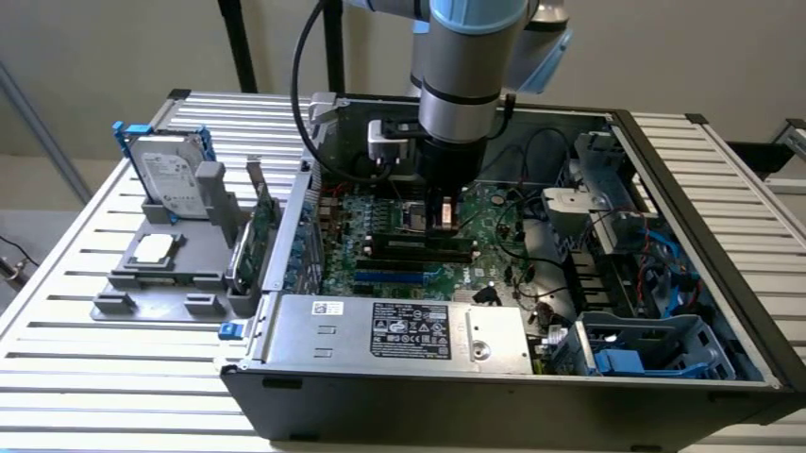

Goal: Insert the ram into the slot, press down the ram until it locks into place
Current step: 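Insert the ram into the slot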

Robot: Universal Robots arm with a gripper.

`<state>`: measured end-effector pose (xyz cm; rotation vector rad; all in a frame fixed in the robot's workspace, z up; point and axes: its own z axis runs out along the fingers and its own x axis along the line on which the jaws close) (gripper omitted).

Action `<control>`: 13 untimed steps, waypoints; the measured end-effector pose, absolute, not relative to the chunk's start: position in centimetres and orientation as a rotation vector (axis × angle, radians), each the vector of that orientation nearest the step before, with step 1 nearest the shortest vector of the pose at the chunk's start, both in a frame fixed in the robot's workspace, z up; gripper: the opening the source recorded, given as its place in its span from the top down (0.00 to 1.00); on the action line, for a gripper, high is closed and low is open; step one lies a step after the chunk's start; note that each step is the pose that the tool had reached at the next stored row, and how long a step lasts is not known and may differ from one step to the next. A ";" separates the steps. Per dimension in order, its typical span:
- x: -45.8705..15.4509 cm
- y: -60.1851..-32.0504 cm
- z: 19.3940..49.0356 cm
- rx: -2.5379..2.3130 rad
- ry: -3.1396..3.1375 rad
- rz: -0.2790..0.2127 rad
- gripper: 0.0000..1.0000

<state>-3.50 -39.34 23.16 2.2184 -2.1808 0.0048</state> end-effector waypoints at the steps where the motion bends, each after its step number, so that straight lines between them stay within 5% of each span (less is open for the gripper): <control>1: -3.5 -39.4 23.2 2.218 -2.181 0.005 0.87; 13: -3.4 -39.5 23.0 2.218 -2.181 0.006 0.87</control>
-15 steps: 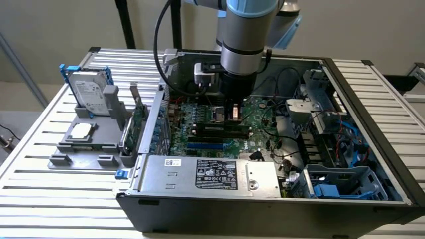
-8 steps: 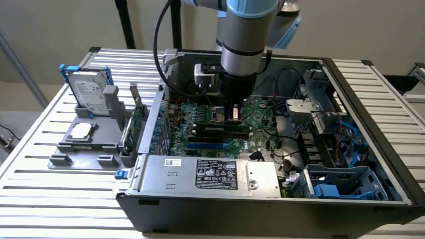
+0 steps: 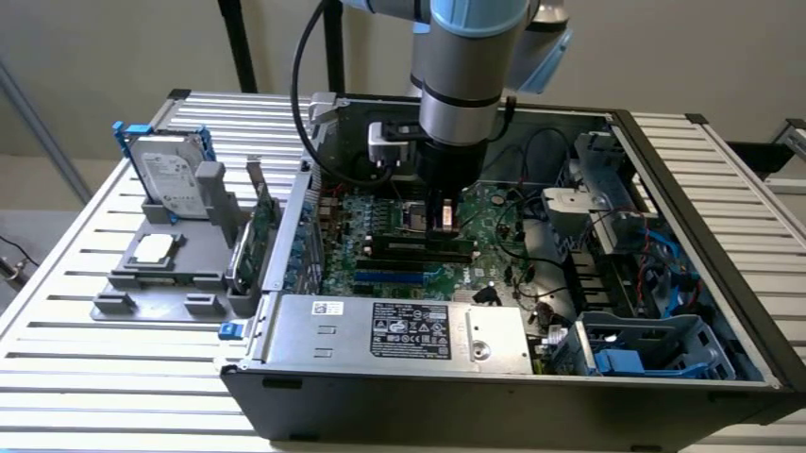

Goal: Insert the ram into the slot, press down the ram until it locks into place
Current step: 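Insert the ram into the slot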

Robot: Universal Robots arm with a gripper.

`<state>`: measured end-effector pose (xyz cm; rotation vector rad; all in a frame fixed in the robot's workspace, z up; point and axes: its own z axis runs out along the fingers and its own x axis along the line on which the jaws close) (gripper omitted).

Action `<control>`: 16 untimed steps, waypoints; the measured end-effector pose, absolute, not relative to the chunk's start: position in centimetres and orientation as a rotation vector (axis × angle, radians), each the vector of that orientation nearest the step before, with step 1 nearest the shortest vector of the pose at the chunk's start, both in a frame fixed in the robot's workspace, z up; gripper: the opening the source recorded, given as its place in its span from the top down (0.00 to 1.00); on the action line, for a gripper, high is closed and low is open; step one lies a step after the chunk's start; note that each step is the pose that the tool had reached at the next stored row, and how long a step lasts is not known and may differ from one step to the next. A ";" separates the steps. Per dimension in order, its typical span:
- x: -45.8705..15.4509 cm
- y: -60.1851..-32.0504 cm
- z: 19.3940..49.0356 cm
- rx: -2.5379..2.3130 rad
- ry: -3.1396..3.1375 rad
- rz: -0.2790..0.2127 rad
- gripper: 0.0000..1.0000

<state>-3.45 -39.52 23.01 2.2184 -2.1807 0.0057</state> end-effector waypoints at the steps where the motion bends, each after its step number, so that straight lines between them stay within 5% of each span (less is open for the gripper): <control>1: -3.4 -39.5 23.0 2.218 -2.181 0.006 0.87; 16: -3.5 -39.5 22.7 2.220 -2.182 0.010 0.87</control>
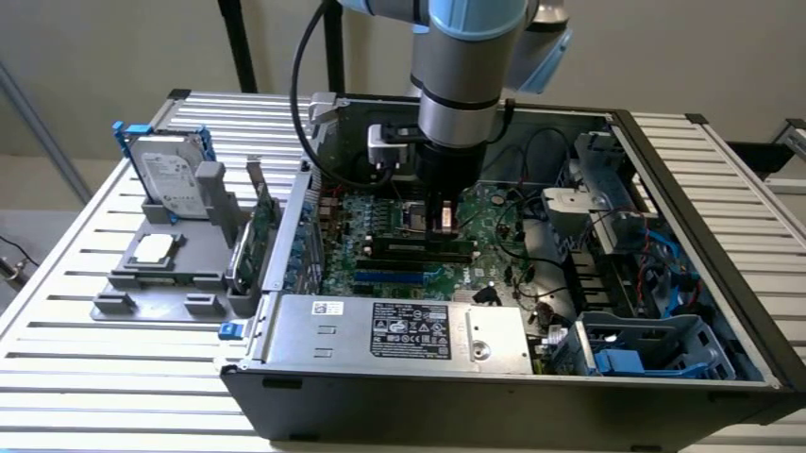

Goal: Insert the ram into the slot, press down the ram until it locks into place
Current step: 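Insert the ram into the slot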

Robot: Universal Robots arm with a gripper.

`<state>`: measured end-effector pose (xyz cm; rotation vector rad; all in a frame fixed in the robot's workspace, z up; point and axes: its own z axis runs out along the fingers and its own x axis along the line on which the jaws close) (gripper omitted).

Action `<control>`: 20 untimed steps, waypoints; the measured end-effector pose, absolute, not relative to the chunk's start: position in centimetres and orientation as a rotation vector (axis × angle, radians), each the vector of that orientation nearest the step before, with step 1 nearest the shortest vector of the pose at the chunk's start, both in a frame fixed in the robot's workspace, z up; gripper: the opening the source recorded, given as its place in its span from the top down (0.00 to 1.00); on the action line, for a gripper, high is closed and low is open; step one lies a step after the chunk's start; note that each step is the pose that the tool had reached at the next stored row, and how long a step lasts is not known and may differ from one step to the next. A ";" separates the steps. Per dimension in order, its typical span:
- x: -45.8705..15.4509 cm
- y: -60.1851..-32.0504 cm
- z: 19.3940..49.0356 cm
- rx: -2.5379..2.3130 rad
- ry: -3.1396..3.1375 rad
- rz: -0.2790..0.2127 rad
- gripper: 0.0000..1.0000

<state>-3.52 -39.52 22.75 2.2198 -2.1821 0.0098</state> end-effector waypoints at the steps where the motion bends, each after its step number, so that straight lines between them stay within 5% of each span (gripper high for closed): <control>1: -3.5 -39.5 22.7 2.220 -2.182 0.010 0.87; 20: -3.6 -39.4 22.5 2.220 -2.182 0.010 0.87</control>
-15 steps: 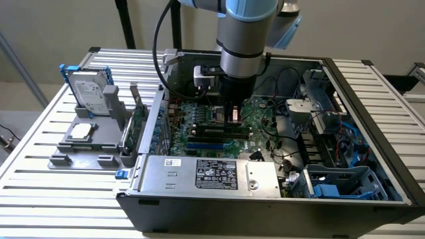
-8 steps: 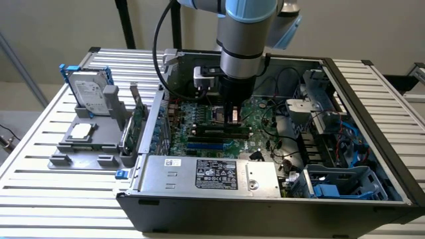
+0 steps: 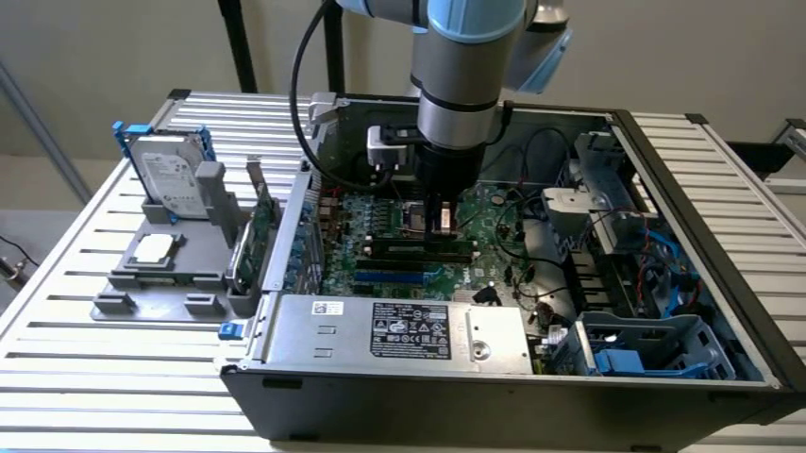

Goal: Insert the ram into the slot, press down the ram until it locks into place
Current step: 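Insert the ram into the slot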

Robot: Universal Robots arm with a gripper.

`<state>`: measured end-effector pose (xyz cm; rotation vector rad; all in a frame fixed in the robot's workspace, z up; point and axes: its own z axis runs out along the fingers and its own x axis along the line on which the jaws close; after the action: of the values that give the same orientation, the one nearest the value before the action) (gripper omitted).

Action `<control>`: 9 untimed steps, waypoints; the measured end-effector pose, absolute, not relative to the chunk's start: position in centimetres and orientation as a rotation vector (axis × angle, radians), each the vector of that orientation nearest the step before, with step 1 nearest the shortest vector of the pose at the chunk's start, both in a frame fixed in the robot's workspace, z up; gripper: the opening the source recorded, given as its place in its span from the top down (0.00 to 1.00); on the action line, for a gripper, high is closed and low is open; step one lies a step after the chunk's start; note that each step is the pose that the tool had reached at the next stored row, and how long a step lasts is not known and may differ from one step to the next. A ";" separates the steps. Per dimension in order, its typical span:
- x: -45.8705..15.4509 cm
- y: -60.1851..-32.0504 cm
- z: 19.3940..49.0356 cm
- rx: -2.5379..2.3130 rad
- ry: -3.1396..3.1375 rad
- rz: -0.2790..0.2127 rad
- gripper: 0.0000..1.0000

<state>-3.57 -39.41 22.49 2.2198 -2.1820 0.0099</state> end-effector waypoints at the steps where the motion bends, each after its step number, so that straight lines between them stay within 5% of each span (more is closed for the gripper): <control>1: -3.6 -39.4 22.5 2.220 -2.182 0.010 0.87; 9: -3.6 -39.4 22.2 2.220 -2.181 0.011 0.87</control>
<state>-3.61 -39.41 22.23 2.2196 -2.1808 0.0109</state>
